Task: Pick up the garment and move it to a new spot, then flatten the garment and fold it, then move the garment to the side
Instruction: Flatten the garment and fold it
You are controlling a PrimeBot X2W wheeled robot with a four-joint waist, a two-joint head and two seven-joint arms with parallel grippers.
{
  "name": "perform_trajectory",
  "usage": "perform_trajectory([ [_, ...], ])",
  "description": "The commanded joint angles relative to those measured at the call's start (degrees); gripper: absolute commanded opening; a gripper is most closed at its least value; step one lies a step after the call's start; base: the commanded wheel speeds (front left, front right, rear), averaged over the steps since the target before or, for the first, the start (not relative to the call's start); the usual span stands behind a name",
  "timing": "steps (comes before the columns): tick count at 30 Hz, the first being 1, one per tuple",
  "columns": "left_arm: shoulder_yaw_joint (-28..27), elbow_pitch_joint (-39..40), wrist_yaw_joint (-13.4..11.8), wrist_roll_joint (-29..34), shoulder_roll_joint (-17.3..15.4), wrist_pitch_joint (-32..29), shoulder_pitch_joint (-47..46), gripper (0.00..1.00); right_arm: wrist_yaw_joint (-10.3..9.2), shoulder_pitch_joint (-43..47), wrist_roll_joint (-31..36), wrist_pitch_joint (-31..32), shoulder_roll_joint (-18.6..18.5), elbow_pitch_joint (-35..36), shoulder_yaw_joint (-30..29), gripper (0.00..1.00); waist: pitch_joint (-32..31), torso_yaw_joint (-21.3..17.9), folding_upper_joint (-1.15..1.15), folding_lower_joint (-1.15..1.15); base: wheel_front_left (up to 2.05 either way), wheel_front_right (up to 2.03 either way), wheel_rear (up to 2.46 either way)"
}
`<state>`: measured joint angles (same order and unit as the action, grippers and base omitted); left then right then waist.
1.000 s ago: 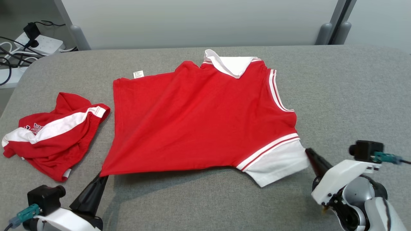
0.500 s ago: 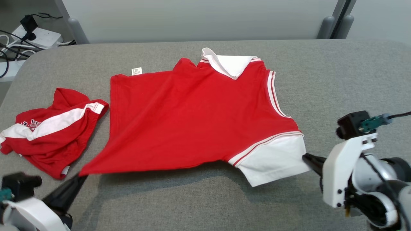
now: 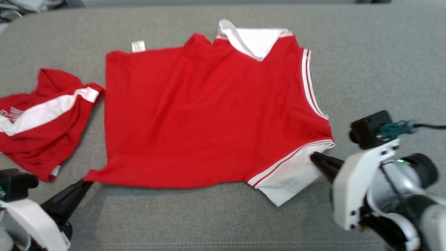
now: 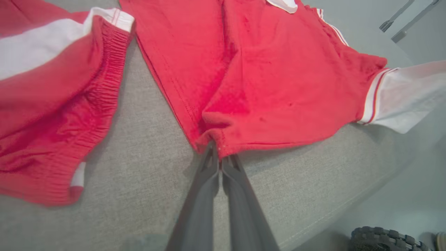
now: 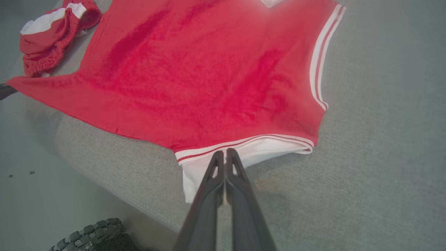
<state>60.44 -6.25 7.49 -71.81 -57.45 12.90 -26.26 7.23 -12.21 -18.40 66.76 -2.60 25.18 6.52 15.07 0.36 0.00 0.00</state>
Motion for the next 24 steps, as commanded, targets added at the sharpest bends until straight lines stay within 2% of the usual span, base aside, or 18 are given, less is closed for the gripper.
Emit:
perform_trajectory([
  [1,-1.33,-0.03,0.0,-2.43,-1.86,-0.46,-3.12,0.0,0.25,-1.18,0.95,-3.76,-0.28,-0.03,2.67,0.0,5.47,-1.23,0.0,0.0,0.0,0.0,0.0],
  [3,0.18,-0.87,0.0,-5.1,-1.32,-2.77,-5.36,0.0,0.25,-4.84,2.37,-12.01,-0.28,-3.67,5.03,0.0,9.3,-2.14,0.0,0.0,0.0,0.0,0.0],
  [5,-0.06,-1.79,0.0,-7.04,-1.78,-4.34,-9.54,0.0,0.25,-12.23,2.03,-24.12,-0.28,-8.19,3.64,0.0,12.53,-3.4,0.0,0.0,0.0,0.0,0.0],
  [8,-8.2,0.21,0.0,-4.19,-4.55,0.93,-23.38,0.0,0.25,-31.18,3.9,-41.81,-0.28,-13.41,-3.21,0.0,15.6,-5.29,0.0,0.0,0.0,0.0,0.0],
  [9,-12.01,2.17,0.0,-2.67,-5.5,1.68,-28.88,0.0,0.25,-38.03,2.8,-46.56,-0.28,-14.99,-7.09,0.0,15.99,-5.55,0.0,0.0,0.0,0.0,0.0],
  [10,-17.12,4.12,0.0,-4.64,-5.19,1.96,-33.58,0.0,0.25,-44.33,3.26,-49.18,-0.28,-16.97,-9.7,0.0,16.14,-5.66,0.0,0.0,0.0,0.0,0.0],
  [11,-22.28,5.39,0.0,-5.6,-5.31,2.02,-37.7,0.0,0.25,-50.28,5.14,-50.37,-0.28,-18.07,-11.3,0.0,16.25,-5.83,0.0,0.0,0.0,0.0,0.0],
  [13,-28.69,8.02,0.0,-6.0,-5.35,2.06,-42.7,0.0,0.25,-58.43,7.81,-50.21,-0.28,-20.07,-14.12,0.0,15.75,-6.34,0.0,0.0,0.0,0.0,0.0],
  [16,-32.16,11.03,0.0,-6.44,-7.02,2.07,-43.21,0.0,0.25,-62.99,8.76,-46.81,-0.28,-19.56,-16.77,0.0,16.26,-7.33,0.0,0.0,0.0,0.0,0.0],
  [18,-33.54,12.3,0.0,-6.55,-8.51,2.08,-40.92,0.0,0.25,-62.25,7.59,-44.29,-0.28,-18.03,-18.34,0.0,17.88,-8.22,0.0,0.0,0.0,0.0,0.0],
  [21,-35.31,14.51,0.0,-5.63,-10.34,2.08,-34.42,0.0,0.25,-56.2,3.84,-41.39,-0.28,-14.38,-18.36,0.0,21.71,-9.55,0.0,0.0,0.0,0.0,0.0],
  [24,-39.12,14.6,0.0,-4.27,-9.94,2.08,-25.91,0.0,0.25,-46.22,-1.07,-43.11,-0.28,-10.31,-16.79,0.0,26.27,-10.29,0.0,0.0,0.0,0.0,0.0],
])
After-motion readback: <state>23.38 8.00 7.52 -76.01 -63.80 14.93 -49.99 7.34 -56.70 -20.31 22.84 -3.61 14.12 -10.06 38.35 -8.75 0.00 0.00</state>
